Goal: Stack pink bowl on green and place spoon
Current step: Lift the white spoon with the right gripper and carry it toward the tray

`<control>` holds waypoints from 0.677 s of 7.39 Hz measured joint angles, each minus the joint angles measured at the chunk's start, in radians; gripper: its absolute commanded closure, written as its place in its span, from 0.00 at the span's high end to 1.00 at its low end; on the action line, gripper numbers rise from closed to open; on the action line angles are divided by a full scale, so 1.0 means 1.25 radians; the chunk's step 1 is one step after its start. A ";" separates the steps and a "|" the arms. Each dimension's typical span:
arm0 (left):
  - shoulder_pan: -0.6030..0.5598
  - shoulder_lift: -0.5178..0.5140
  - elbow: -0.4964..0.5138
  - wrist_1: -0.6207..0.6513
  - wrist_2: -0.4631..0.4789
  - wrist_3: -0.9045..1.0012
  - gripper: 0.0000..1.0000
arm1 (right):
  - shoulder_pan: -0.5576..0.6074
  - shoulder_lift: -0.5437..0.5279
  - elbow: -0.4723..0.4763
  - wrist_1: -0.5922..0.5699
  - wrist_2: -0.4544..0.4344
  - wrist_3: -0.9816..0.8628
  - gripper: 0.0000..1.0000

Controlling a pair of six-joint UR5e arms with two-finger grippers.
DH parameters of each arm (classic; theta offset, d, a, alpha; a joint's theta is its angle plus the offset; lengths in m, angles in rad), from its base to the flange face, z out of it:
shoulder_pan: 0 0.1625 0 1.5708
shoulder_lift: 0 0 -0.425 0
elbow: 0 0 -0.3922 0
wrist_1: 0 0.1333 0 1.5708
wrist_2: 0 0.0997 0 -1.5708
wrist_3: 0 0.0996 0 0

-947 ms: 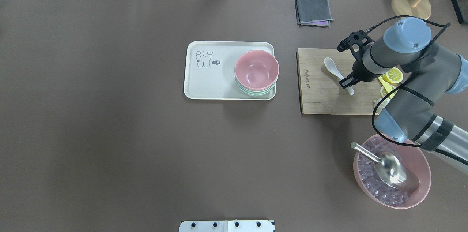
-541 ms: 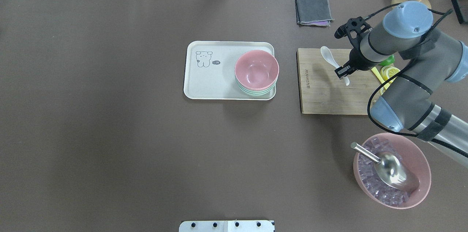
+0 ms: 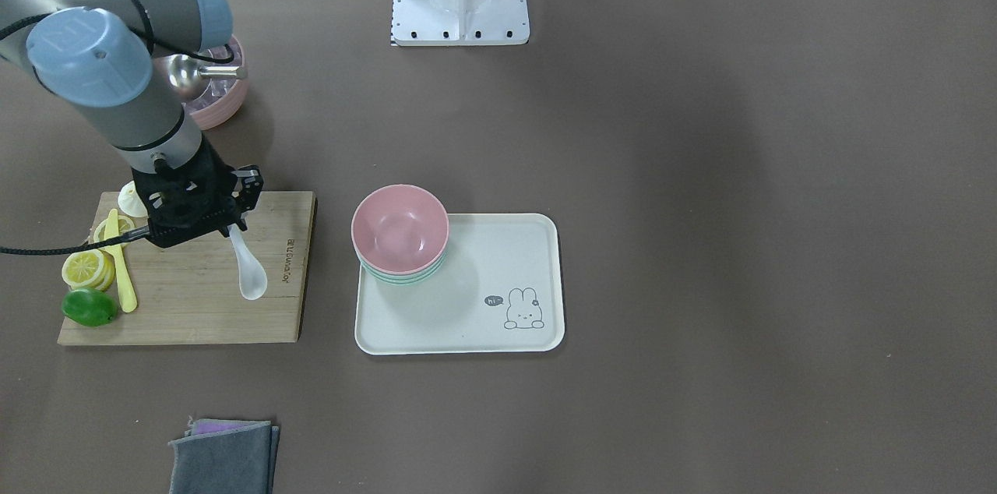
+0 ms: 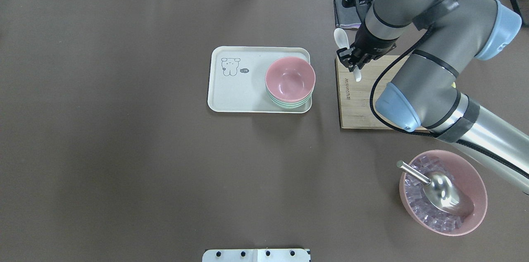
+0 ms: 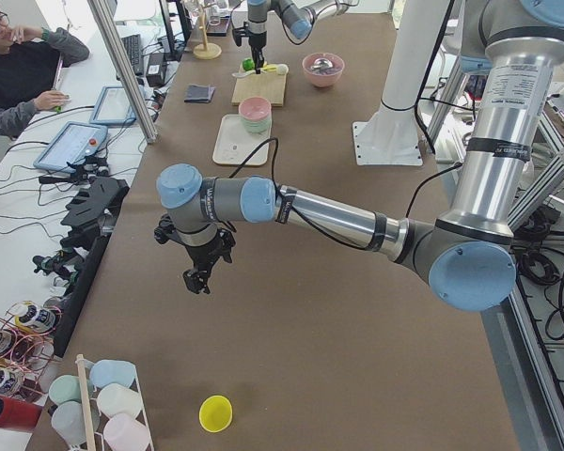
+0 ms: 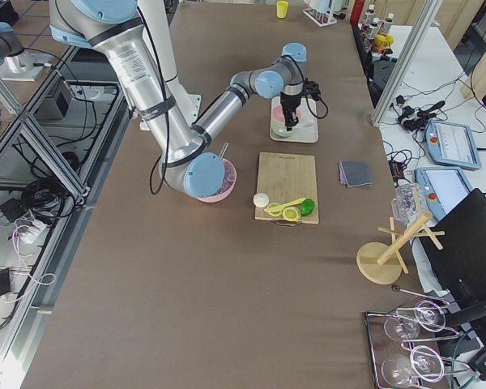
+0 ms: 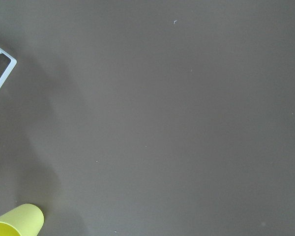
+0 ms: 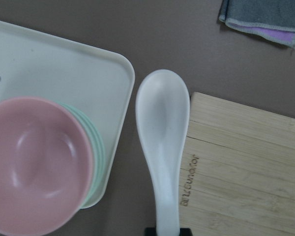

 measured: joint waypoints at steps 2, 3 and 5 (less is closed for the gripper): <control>-0.009 0.013 -0.001 -0.002 0.001 -0.018 0.98 | -0.076 0.105 -0.031 -0.069 -0.067 0.125 0.00; -0.011 0.019 -0.002 -0.003 0.001 -0.020 0.98 | -0.106 0.150 -0.070 -0.082 -0.097 0.158 0.00; -0.011 0.027 -0.002 -0.004 0.002 -0.021 0.98 | -0.143 0.197 -0.138 -0.083 -0.133 0.176 0.00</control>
